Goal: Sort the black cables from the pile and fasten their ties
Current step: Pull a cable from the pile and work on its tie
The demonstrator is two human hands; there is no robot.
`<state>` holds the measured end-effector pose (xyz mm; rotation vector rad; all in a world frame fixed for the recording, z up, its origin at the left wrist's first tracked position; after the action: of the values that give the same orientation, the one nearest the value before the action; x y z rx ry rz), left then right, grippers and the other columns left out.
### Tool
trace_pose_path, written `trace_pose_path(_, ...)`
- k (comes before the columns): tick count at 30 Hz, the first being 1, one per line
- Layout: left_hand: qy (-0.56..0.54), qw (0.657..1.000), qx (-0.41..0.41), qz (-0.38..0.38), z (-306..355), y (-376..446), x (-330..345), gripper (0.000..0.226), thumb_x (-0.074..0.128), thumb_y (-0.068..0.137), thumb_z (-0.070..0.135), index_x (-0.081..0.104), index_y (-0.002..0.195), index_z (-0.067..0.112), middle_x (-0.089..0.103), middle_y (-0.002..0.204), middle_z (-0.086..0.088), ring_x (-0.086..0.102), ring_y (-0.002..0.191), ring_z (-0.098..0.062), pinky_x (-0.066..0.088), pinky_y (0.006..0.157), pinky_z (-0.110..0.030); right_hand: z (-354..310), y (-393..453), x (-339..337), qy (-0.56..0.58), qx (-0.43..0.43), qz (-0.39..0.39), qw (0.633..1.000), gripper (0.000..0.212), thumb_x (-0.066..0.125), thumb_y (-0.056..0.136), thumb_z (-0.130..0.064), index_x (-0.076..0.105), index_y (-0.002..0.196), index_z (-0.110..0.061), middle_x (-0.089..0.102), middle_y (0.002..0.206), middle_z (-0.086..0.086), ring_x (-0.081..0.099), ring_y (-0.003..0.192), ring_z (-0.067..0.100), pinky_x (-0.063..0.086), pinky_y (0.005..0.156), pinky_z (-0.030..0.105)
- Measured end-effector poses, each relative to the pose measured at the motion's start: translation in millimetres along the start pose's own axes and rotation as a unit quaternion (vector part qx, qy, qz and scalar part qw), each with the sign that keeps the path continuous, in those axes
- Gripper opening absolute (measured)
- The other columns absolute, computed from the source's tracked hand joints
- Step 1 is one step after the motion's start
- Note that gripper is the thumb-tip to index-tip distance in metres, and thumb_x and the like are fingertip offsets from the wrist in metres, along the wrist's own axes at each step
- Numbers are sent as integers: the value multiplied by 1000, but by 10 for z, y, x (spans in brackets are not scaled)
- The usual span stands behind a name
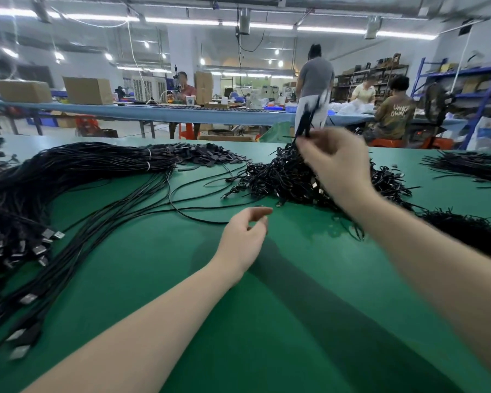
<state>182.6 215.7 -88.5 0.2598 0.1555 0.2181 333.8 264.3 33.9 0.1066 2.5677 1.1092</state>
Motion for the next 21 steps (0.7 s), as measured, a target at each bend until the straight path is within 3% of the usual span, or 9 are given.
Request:
trace_pose_path(2,22,1000,4,-7,-23,-4,16,23,47,98,19,61,98,37,67,100,2,56,77,-15,43,58,-17,58,581,-155,10,113,19,993,12,70,85,-33,64,94,-27,68,83,-7,60,57,1,49,50,12)
trace_pose_path(5,33,999,8,10,-42,6,3,23,45,98,19,62,98,36,66,102,-2,56,74,-14,41,53,-15,306,1045,-306,-89,288,-44,953,46,59,91,-43,54,124,-11,59,86,2,56,64,14,51,47,23)
trace_pose_path(8,70,996,26,48,-41,3,-27,21,44,98,18,60,103,32,59,109,3,55,71,-6,39,53,-7,511,784,-154,-312,240,-80,916,64,58,88,-48,48,132,-2,60,109,15,59,95,29,48,77,33)
trace_pose_path(11,130,985,76,85,14,-12,-64,21,46,96,17,55,107,33,49,114,7,54,76,2,38,60,-4,687,-89,208,-330,216,-183,901,63,59,86,-49,45,131,-6,55,127,17,54,115,33,46,94,37)
trace_pose_path(13,183,971,112,109,108,44,-149,24,48,94,17,53,106,36,46,115,10,54,80,4,40,67,-7,770,-668,356,-396,200,-227,867,59,50,89,-56,46,131,-16,51,130,12,49,120,32,43,98,41)
trace_pose_path(14,203,966,106,119,154,104,-233,25,48,93,17,54,108,35,46,117,9,55,79,2,45,69,-15,799,-854,395,-422,179,-228,859,54,44,91,-57,49,129,-19,52,128,9,49,118,30,41,96,40)
trace_pose_path(16,266,955,49,123,209,266,-490,31,48,91,17,55,119,28,43,126,0,57,83,-11,47,78,-28,797,-987,424,-422,141,-205,872,44,39,94,-51,54,123,-21,55,121,4,54,110,27,42,84,36)
trace_pose_path(18,428,899,-5,92,226,390,-863,41,49,89,14,52,128,22,41,130,-8,56,98,-22,46,87,-35,772,-977,420,-401,128,-202,885,39,40,95,-47,57,120,-22,56,116,3,55,102,26,41,75,33)
trace_pose_path(21,702,709,-42,47,292,411,-1597,39,48,88,11,54,124,25,52,122,-5,59,102,-26,50,78,-38,799,-941,401,-376,135,-201,895,36,44,94,-46,60,118,-25,55,116,2,54,101,24,40,72,31)
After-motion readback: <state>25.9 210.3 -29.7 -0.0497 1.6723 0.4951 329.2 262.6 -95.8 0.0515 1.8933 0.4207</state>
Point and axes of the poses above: each hand's wrist, its own y-axis towards the middle knuckle, its own x-axis out of the palm, z = x × y, the point moved 3 cm from there along y, towards the middle knuckle
